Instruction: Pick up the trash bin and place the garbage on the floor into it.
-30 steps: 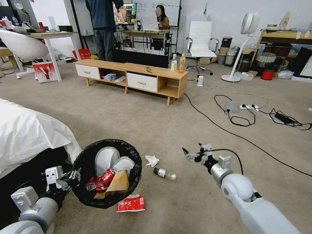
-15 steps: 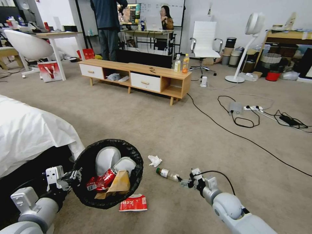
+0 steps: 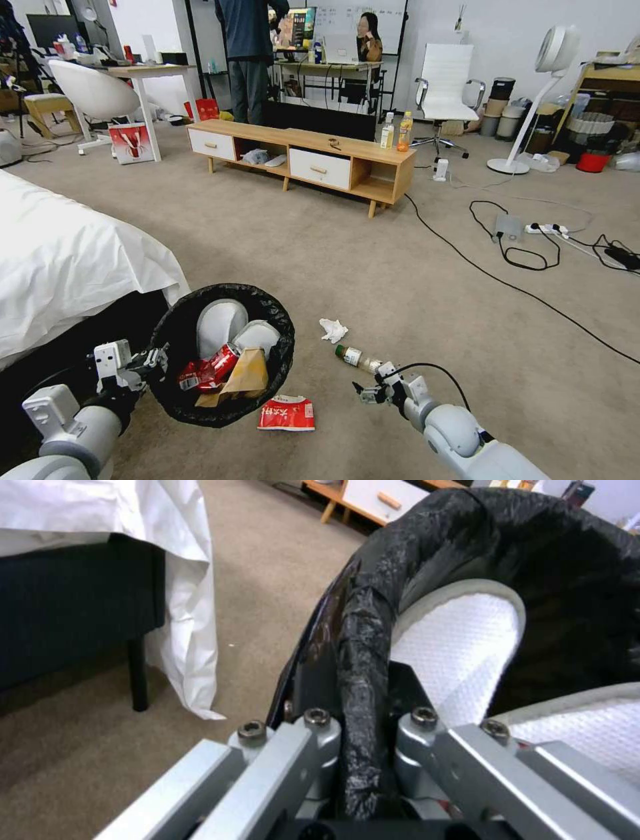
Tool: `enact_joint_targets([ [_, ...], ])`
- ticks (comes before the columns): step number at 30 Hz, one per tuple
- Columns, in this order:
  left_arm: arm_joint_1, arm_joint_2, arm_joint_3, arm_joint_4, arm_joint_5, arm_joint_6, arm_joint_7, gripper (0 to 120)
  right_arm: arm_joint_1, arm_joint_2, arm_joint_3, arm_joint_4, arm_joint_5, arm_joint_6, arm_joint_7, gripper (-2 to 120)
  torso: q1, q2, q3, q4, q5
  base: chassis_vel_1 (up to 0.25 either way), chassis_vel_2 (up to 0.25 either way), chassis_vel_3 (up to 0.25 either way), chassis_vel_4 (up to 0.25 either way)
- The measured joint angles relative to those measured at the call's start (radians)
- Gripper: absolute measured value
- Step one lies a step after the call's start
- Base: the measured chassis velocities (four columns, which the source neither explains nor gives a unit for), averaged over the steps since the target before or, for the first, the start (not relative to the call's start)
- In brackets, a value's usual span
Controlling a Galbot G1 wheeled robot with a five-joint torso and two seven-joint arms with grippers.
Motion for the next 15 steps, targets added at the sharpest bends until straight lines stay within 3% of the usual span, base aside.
enact_joint_targets([
  [9,-0.001,-0.008,0.000,-0.005,0.009,-0.007,0.000,4,0.064,0.014,-0.119,-0.064,-0.063,0.001,-0.028,100,0.000,0.000,0.000,-0.0005,-0.0002,0.000,0.000,0.000,0.000],
  [15,0.002,-0.018,-0.004,-0.009,0.010,-0.009,-0.001,4,0.168,0.074,-0.241,-0.147,-0.116,-0.013,-0.076,100,0.000,0.000,0.000,-0.0004,-0.0002,0.000,0.000,0.000,0.000],
])
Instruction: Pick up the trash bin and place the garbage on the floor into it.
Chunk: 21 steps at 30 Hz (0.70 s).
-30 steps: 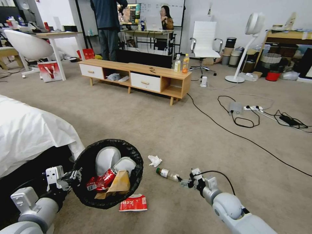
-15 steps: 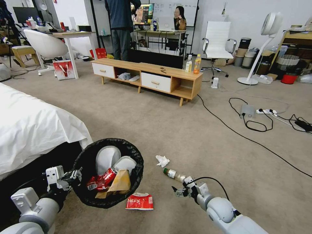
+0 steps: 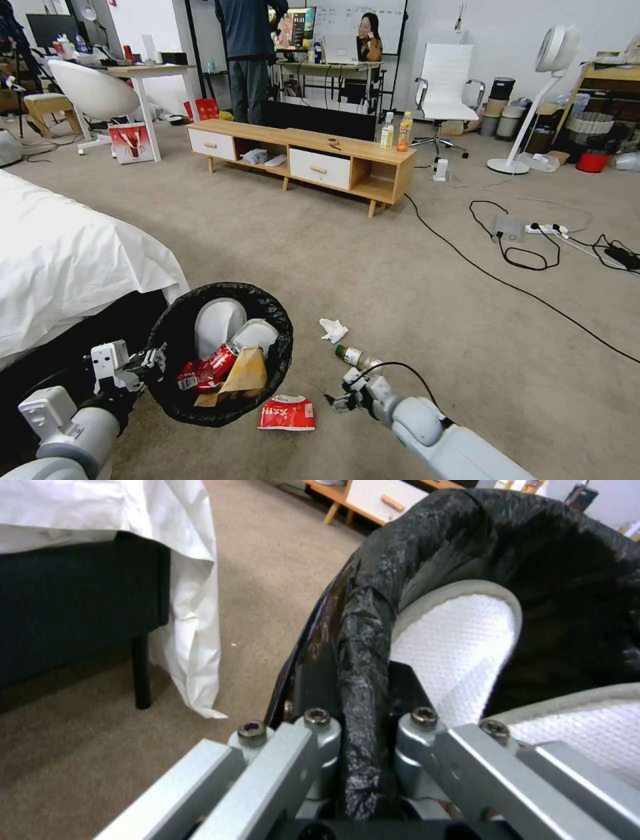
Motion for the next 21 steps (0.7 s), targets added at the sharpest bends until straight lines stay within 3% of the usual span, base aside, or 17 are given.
enact_joint_targets([
  [5,0.003,-0.005,-0.001,-0.001,0.001,-0.001,0.000,4,0.084,0.067,-0.072,-0.108,-0.035,0.019,-0.056,100,0.000,0.000,0.000,0.0000,-0.0001,0.000,0.000,0.000,0.000],
  [13,-0.001,-0.018,0.013,0.022,0.026,-0.007,0.002,4,0.173,0.234,-0.121,-0.389,-0.091,0.141,-0.122,100,0.000,0.000,0.000,-0.0002,0.0001,0.000,0.000,0.000,0.000],
  [21,0.003,-0.023,0.021,0.034,0.042,-0.013,0.006,4,0.170,0.311,-0.109,-0.543,-0.160,0.196,-0.134,100,0.000,0.000,0.000,-0.0001,0.0002,0.000,0.000,0.000,0.000],
])
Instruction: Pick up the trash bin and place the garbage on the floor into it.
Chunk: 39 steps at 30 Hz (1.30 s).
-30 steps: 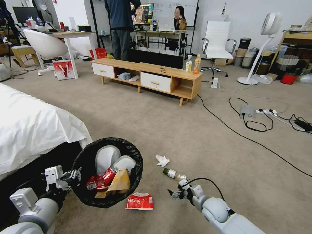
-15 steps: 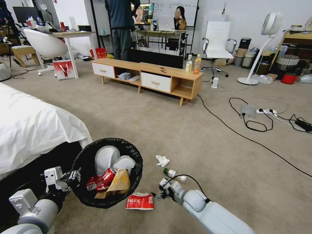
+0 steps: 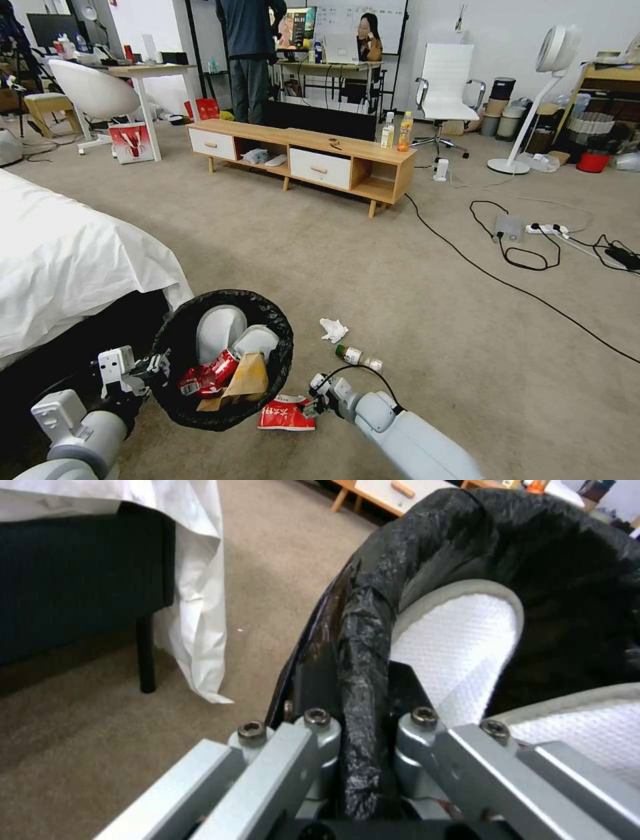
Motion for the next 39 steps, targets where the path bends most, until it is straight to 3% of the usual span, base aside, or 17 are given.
enact_joint_targets([
  [18,0.015,-0.004,0.000,-0.003,0.012,-0.001,0.003,4,0.012,0.051,0.034,-0.093,-0.066,0.058,-0.016,100,0.000,0.000,0.000,0.0000,-0.0001,0.000,0.000,0.000,0.000],
  [24,0.014,-0.003,0.001,-0.002,0.013,-0.002,0.004,4,0.029,0.060,0.037,-0.100,-0.073,0.081,-0.030,79,0.000,0.000,0.000,0.0001,0.0000,0.000,0.000,0.000,0.000],
  [25,0.011,-0.002,0.001,0.002,0.013,-0.002,0.005,4,0.031,0.056,0.036,-0.080,-0.069,0.089,-0.048,64,0.000,0.000,0.000,0.0001,0.0000,0.000,0.000,0.000,0.000],
  [33,0.009,-0.005,0.002,0.010,0.014,-0.005,0.007,4,0.009,0.026,0.013,0.004,-0.038,0.089,-0.071,41,0.000,0.000,0.000,0.0000,-0.0001,0.000,0.000,0.000,0.000],
  [35,0.008,-0.005,0.002,0.013,0.016,-0.007,0.008,4,-0.006,0.016,0.002,0.047,-0.024,0.088,-0.077,28,0.000,0.000,0.000,0.0001,0.0000,0.000,0.000,0.000,0.000],
  [39,0.005,-0.006,0.002,0.015,0.017,-0.007,0.008,4,-0.017,0.011,-0.004,0.076,-0.008,0.085,-0.077,16,0.000,0.000,0.000,0.0001,0.0000,0.000,0.000,0.000,0.000],
])
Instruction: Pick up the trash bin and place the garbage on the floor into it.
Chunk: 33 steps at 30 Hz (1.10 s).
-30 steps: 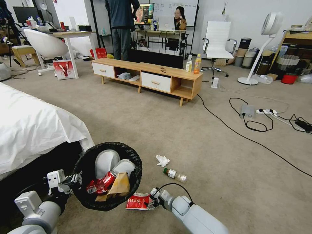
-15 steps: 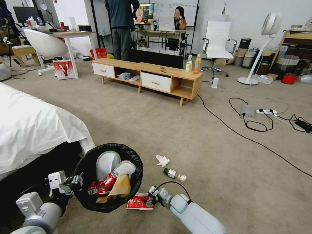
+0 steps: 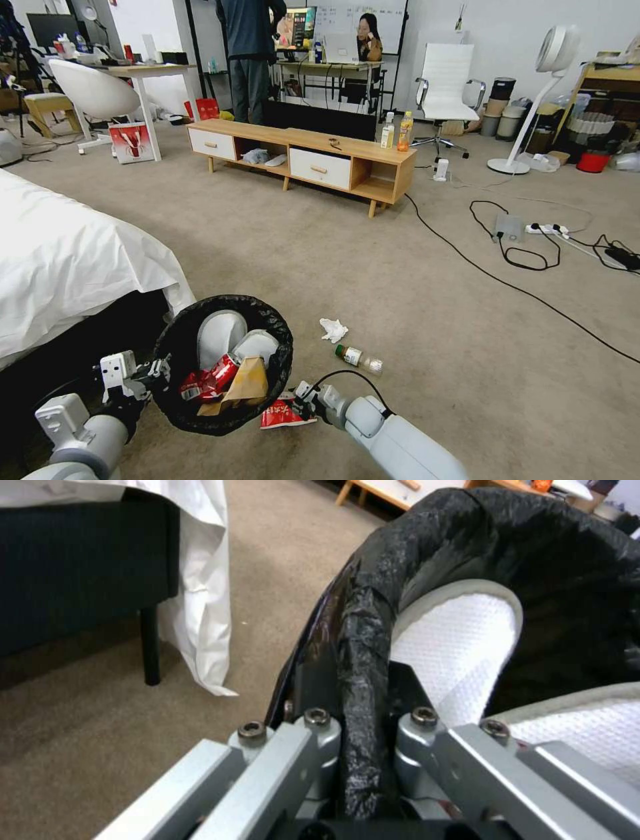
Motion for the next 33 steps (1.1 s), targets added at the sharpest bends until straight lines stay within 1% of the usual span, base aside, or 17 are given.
enact_joint_targets([
  [1,-0.001,-0.001,0.000,0.002,0.001,0.000,0.000,4,-0.005,-0.004,-0.003,0.013,0.008,-0.002,0.000,10,0.000,0.000,0.000,0.0000,0.0000,0.000,0.000,0.000,0.000],
  [2,-0.001,-0.001,0.000,0.002,0.001,0.000,0.000,4,-0.005,-0.004,-0.003,0.013,0.008,-0.002,0.000,10,0.000,0.000,0.000,0.0000,0.0000,0.000,0.000,0.000,0.000],
  [4,-0.001,-0.002,0.001,0.003,0.001,-0.001,0.001,4,-0.012,-0.010,-0.006,0.027,0.016,-0.003,0.001,1,0.000,0.000,0.000,0.0000,0.0000,0.000,0.000,0.000,0.000],
  [10,-0.002,0.001,0.000,0.007,0.001,-0.003,0.002,4,-0.018,-0.013,-0.004,0.028,0.024,-0.004,0.008,0,0.000,0.000,0.000,0.0000,0.0000,0.000,0.000,0.000,0.000],
  [13,-0.002,0.004,0.000,0.009,0.001,-0.004,0.002,4,-0.013,-0.013,0.003,0.010,0.022,0.018,0.000,2,0.000,0.000,0.000,0.0000,0.0000,0.000,0.000,0.000,0.000],
  [15,-0.003,0.005,-0.001,0.011,0.000,-0.004,0.002,4,-0.006,-0.011,0.013,-0.009,0.020,0.015,0.018,11,0.000,0.000,0.000,0.0000,-0.0001,0.000,0.000,0.000,0.000],
  [16,-0.003,0.005,-0.001,0.011,0.000,-0.004,0.002,4,-0.006,-0.011,0.013,-0.009,0.020,0.015,0.018,11,0.000,0.000,0.000,0.0000,-0.0001,0.000,0.000,0.000,0.000],
  [18,-0.006,0.005,0.000,0.012,0.000,-0.004,0.002,4,0.000,-0.008,0.025,-0.032,0.019,0.005,0.034,22,0.000,0.000,0.000,0.0000,0.0000,0.000,0.000,0.000,0.000],
  [19,-0.006,0.005,0.000,0.012,0.000,-0.004,0.002,4,0.000,-0.008,0.025,-0.032,0.019,0.005,0.034,22,0.000,0.000,0.000,0.0000,0.0000,0.000,0.000,0.000,0.000],
  [21,-0.009,0.004,0.001,0.012,0.000,-0.004,0.002,4,0.009,-0.007,0.039,-0.065,0.006,0.005,0.032,33,0.000,0.000,0.000,0.0000,0.0000,0.000,0.000,0.000,0.000],
  [24,-0.009,0.003,0.002,0.012,0.000,-0.004,0.002,4,0.011,-0.007,0.045,-0.077,0.001,0.006,0.030,38,0.000,0.000,0.000,0.0000,0.0000,0.000,0.000,0.000,0.000],
  [26,-0.006,0.002,0.002,0.012,0.000,-0.004,0.002,4,0.017,-0.006,0.055,-0.098,-0.007,0.007,0.027,50,0.000,0.000,0.000,-0.0001,0.0000,0.000,0.000,0.000,0.000],
  [27,-0.006,0.002,0.002,0.012,0.000,-0.004,0.002,4,0.017,-0.006,0.055,-0.098,-0.007,0.007,0.027,50,0.000,0.000,0.000,-0.0001,0.0000,0.000,0.000,0.000,0.000],
  [28,-0.005,0.000,0.002,0.011,0.001,-0.004,0.002,4,0.020,-0.004,0.059,-0.109,-0.014,0.008,0.025,54,0.000,0.000,0.000,0.0000,0.0000,0.000,0.000,0.000,0.000],
  [29,-0.003,-0.001,0.002,0.008,0.002,-0.004,0.002,4,0.024,0.002,0.063,-0.127,-0.024,0.015,0.025,63,0.000,0.000,0.000,0.0000,0.0000,0.000,0.000,0.000,0.000],
  [32,-0.002,-0.002,0.003,0.006,0.003,-0.004,0.002,4,0.027,0.009,0.064,-0.141,-0.032,0.021,0.025,68,0.000,0.000,0.000,0.0000,0.0000,0.000,0.000,0.000,0.000],
  [33,0.000,-0.003,0.003,0.004,0.005,-0.004,0.002,4,0.031,0.018,0.067,-0.159,-0.042,0.031,0.025,75,0.000,0.000,0.000,-0.0001,0.0000,0.000,0.000,0.000,0.000],
])
